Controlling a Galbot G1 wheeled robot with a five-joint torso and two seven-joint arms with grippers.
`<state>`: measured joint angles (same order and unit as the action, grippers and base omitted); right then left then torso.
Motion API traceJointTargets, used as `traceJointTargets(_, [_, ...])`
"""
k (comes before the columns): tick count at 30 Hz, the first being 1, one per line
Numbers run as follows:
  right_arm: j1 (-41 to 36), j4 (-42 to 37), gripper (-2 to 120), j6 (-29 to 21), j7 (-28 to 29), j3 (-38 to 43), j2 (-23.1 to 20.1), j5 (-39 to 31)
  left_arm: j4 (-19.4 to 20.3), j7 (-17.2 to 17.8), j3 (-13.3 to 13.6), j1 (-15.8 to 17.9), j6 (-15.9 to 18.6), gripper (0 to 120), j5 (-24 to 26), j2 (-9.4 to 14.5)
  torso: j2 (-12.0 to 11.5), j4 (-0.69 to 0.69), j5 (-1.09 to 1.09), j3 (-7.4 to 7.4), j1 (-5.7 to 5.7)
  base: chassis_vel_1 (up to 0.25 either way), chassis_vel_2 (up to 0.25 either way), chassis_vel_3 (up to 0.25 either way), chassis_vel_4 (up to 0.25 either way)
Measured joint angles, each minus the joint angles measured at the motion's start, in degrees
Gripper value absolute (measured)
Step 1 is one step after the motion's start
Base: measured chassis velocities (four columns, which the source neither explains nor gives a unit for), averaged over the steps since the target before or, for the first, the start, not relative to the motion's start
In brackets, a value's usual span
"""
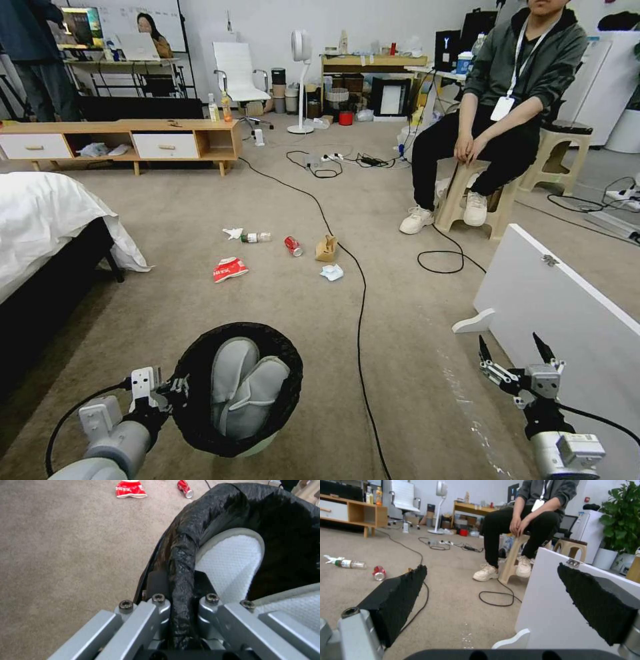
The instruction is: Pick up the trash bin and place the garbage on the floor into it.
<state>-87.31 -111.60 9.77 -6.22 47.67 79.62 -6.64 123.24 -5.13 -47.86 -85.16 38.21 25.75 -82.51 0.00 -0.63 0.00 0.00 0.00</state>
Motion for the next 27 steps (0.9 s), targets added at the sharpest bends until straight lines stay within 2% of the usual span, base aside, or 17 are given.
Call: traceJointTargets(27, [0.22, 0.08, 100, 0.49, -0.09, -0.58, 0.78, 0.67, 1.1, -0.02, 0.08, -0.47, -0.01, 4, 0.08, -0.04, 0.0, 0.0, 0.0, 0.0, 0.0, 0.0, 0.0, 0.0, 0.0])
